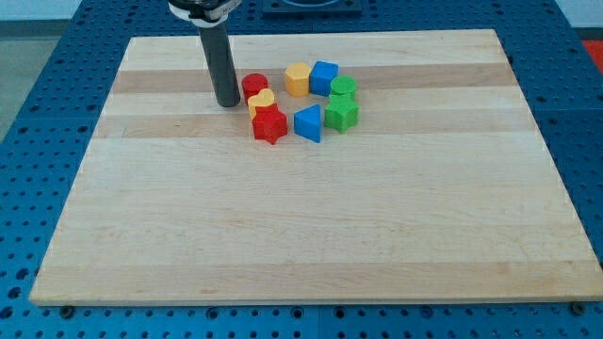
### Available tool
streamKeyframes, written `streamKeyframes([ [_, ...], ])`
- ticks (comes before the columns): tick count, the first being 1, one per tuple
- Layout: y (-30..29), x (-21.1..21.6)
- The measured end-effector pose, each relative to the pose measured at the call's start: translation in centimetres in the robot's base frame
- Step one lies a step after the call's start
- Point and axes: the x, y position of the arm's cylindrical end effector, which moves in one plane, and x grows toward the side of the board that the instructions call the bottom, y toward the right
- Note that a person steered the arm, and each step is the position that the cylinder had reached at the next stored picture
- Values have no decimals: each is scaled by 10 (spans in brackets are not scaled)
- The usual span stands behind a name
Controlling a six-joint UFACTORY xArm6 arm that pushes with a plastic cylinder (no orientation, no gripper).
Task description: Push the red circle towards the bottom left side of the yellow hexagon
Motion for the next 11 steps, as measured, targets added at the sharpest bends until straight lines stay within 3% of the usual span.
streamKeyframes([
  [6, 28, -5],
  [8, -18, -1],
  [10, -20, 64],
  [11, -8, 71],
])
